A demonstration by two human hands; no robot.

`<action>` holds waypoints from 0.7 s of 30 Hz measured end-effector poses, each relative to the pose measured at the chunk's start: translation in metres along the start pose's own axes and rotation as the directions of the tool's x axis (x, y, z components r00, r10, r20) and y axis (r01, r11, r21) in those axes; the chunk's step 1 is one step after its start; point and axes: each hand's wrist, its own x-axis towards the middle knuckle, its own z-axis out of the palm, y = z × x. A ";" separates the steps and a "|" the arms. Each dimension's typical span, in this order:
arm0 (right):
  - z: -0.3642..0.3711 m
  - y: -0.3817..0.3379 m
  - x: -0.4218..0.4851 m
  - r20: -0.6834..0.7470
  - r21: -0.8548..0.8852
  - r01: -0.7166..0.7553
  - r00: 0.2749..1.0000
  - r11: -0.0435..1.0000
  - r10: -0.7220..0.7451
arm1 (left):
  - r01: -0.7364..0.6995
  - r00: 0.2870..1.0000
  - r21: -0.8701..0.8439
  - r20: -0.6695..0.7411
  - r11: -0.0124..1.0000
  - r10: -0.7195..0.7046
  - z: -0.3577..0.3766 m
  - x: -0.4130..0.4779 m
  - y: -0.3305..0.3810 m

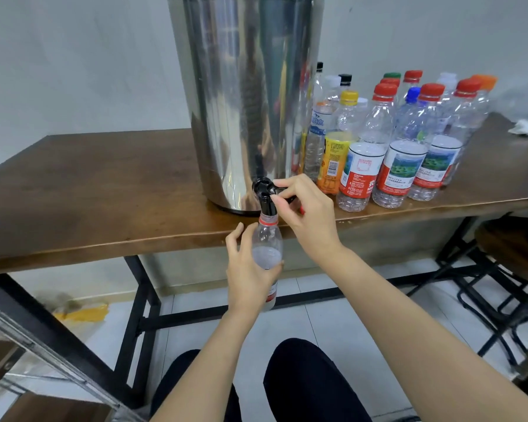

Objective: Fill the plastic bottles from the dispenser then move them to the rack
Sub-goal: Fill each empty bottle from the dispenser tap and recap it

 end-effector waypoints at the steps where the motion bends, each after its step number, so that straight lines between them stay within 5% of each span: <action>1: 0.000 -0.001 0.000 -0.002 0.000 -0.004 1.000 1.000 0.004 | 0.000 1.000 -0.001 0.001 1.000 0.000 0.000 0.000 0.000; 21: -0.001 -0.002 0.000 0.010 0.010 0.022 1.000 1.000 -0.022 | 0.021 0.996 0.012 -0.083 1.000 -0.020 0.012 -0.005 0.008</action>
